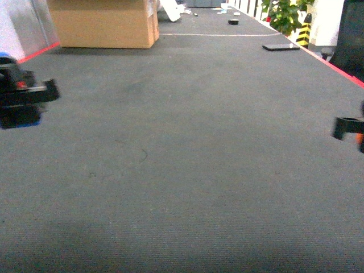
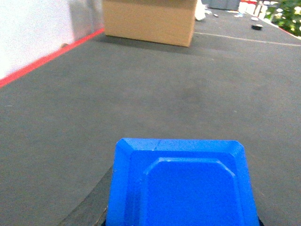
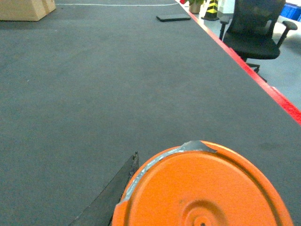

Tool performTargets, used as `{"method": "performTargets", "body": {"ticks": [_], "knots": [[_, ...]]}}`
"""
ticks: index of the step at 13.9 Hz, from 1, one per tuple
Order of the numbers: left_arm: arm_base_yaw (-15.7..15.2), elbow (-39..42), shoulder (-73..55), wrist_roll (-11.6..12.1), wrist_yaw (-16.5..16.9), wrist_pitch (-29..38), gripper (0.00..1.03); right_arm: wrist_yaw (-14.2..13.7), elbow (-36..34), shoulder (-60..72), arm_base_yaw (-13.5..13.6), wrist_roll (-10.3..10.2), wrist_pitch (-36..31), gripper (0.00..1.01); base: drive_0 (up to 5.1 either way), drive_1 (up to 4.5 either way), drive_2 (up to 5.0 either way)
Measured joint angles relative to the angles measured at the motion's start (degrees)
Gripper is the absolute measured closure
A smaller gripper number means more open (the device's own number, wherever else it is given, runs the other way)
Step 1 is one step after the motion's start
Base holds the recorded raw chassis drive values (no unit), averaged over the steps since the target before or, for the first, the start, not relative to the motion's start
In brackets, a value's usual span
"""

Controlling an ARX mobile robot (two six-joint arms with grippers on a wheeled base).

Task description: Sort blue parts and orange caps into right shelf containers

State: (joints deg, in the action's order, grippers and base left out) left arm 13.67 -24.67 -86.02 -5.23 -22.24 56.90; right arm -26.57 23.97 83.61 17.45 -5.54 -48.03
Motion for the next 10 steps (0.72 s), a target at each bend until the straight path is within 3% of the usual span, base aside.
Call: {"method": "performTargets", "body": {"ticks": [3, 5, 6, 7, 8, 9, 10], "knots": [[-3.91, 9.2, 26.34, 1.33, -2.23, -13.03, 0.61, -6.82, -9.46, -32.11, 3.34, 1.49, 16.65, 0.59, 0.0, 0.0, 0.0], [-3.3, 8.9, 41.44, 1.38, -0.76, -22.8, 0.61, -11.82, -10.32, -50.27, 7.28, 2.4, 27.1, 0.59, 0.0, 0.0, 0.0], [-1.86, 8.5, 45.24, 1.7, -0.55, -26.05, 0.61, -14.14, -10.6, -55.63, 9.33, 2.49, 27.63, 0.59, 0.0, 0.0, 0.0], [-1.46, 8.24, 45.59, 1.97, -0.15, -26.05, 0.61, -14.43, -10.58, -56.72, 9.86, 2.56, 27.26, 0.59, 0.0, 0.0, 0.0], [-1.46, 8.17, 45.2, 2.21, -0.04, -26.27, 0.61, -14.47, -10.64, -56.17, 9.92, 2.58, 27.89, 0.59, 0.0, 0.0, 0.0], [-2.27, 7.69, 45.11, 2.58, 1.9, -29.9, 0.61, -12.0, -10.34, -56.41, 9.03, 2.84, 30.91, 0.59, 0.0, 0.0, 0.0], [-4.48, 7.78, 47.19, 3.54, 8.46, -35.19, 0.61, -2.82, -10.64, -58.97, 5.51, 3.96, 36.59, 0.59, 0.0, 0.0, 0.0]]}}
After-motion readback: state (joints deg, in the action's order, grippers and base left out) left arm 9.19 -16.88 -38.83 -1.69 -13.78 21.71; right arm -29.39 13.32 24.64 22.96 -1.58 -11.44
